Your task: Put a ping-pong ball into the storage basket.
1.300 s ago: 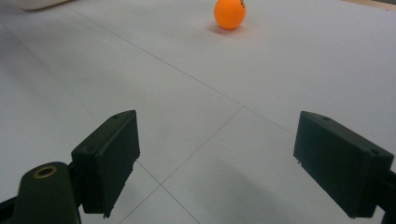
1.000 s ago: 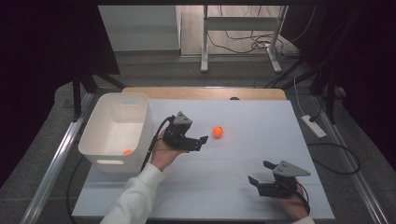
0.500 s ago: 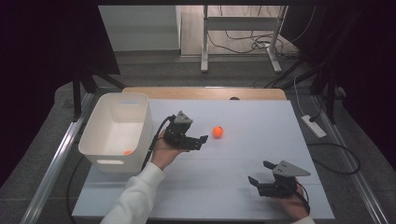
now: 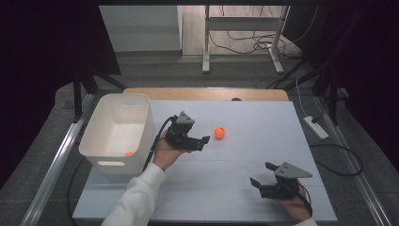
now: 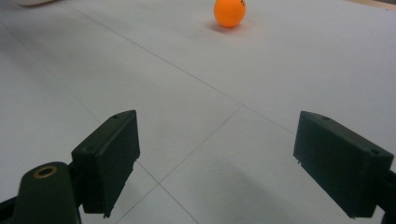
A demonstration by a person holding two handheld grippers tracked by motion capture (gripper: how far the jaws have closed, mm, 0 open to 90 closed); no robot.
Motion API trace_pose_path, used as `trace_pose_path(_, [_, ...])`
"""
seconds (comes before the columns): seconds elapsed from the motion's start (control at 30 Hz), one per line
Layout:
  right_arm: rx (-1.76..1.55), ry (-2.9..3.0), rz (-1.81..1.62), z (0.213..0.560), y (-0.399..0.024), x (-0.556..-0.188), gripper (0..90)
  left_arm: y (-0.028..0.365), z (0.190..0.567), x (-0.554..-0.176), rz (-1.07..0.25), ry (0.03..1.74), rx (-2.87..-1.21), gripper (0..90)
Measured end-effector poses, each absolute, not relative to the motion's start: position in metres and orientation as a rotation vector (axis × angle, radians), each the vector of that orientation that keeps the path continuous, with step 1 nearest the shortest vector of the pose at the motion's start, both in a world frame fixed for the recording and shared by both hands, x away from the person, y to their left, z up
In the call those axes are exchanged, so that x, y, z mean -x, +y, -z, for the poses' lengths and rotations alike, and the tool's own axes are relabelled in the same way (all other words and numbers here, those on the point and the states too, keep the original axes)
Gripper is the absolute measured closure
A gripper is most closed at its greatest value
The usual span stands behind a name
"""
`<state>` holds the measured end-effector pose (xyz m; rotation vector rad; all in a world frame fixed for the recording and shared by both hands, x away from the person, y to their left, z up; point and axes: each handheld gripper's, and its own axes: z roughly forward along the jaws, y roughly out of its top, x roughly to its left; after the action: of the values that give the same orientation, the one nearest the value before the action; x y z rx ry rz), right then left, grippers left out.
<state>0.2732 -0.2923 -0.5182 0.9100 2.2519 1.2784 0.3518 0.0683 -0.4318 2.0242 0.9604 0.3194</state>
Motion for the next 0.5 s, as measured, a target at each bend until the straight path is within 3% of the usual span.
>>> trace_pose_path(0.5, [-0.909, 2.252, -1.282, 0.5179, -0.2923, -0.273, 14.3, 0.0688, 0.4322, -0.3569, -0.3, 0.971, -2.014, 16.9])
